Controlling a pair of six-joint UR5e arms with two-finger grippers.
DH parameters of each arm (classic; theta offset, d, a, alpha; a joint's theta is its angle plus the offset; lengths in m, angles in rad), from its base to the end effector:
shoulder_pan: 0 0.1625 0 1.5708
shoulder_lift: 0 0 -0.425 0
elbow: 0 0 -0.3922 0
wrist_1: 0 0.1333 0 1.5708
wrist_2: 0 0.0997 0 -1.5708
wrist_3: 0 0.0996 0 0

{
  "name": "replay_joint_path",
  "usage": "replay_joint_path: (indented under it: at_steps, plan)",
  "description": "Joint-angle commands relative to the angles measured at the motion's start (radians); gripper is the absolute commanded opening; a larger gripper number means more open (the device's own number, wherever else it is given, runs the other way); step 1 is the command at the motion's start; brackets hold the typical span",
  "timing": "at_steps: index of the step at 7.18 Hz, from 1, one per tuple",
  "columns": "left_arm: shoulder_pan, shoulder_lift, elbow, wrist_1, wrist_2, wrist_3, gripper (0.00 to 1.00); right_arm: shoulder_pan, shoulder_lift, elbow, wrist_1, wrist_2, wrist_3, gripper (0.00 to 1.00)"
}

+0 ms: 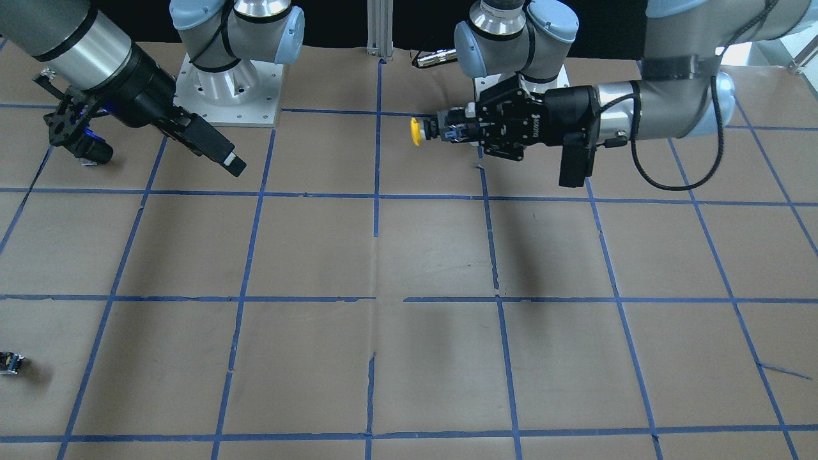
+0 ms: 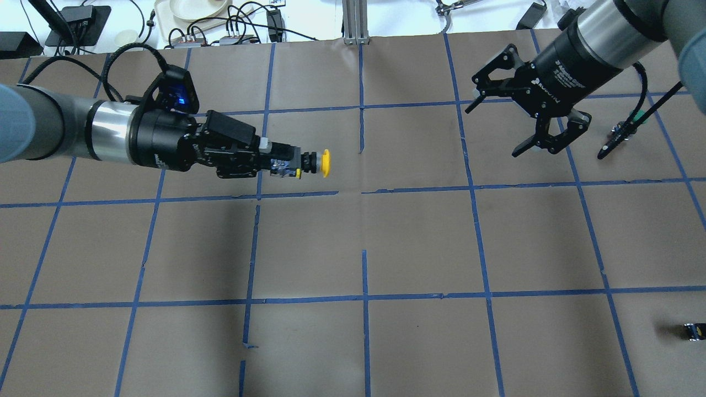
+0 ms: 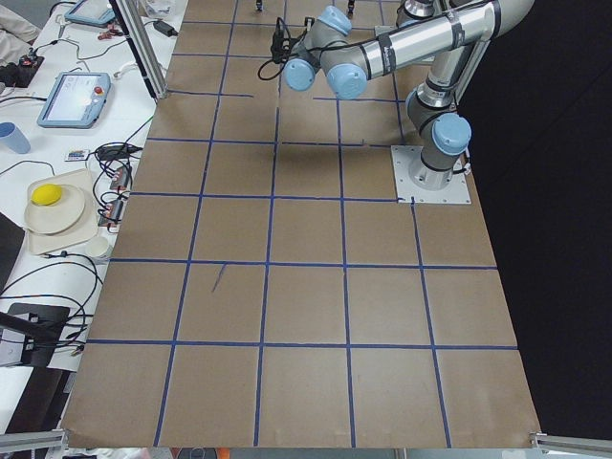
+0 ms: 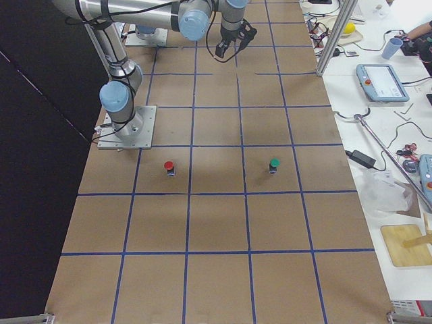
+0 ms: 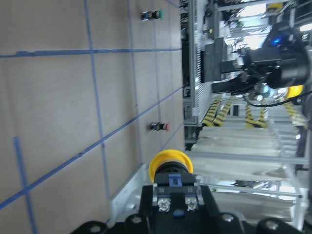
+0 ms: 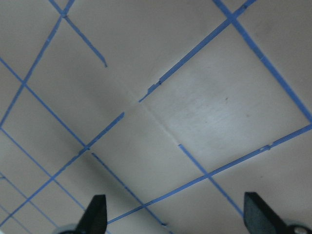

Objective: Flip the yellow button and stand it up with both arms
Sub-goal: 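Carry the yellow button toward the right gripper while the right gripper approaches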

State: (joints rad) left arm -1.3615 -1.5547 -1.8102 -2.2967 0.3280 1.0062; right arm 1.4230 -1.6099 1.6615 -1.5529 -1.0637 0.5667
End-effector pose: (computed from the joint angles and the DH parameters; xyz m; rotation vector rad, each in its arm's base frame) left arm -0.1379 -0.4460 0.4009 -0.0808 -1.7577 -0.0213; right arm 0.1107 -0.4901 0.4732 0.9491 2.4745 0.2329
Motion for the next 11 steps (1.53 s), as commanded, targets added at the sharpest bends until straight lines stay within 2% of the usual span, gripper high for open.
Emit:
replay_joint_path:
  at_steps: [1,2,5,11]
  plan:
    - [-0.093,0.044,-0.003,-0.029,-0.211,-0.001,0.21,0.001,-0.011,-0.006,-0.007,0.14,0.152,1.0]
    - [-0.099,0.047,-0.003,-0.03,-0.251,-0.001,0.21,0.001,-0.039,-0.006,-0.007,0.228,0.215,1.0]
    - [-0.133,0.053,0.005,-0.029,-0.316,-0.003,0.21,0.008,-0.079,-0.003,-0.007,0.388,0.393,1.0]
    - [-0.133,0.053,0.005,-0.027,-0.314,-0.009,0.21,0.063,-0.081,0.006,0.008,0.485,0.458,0.99]
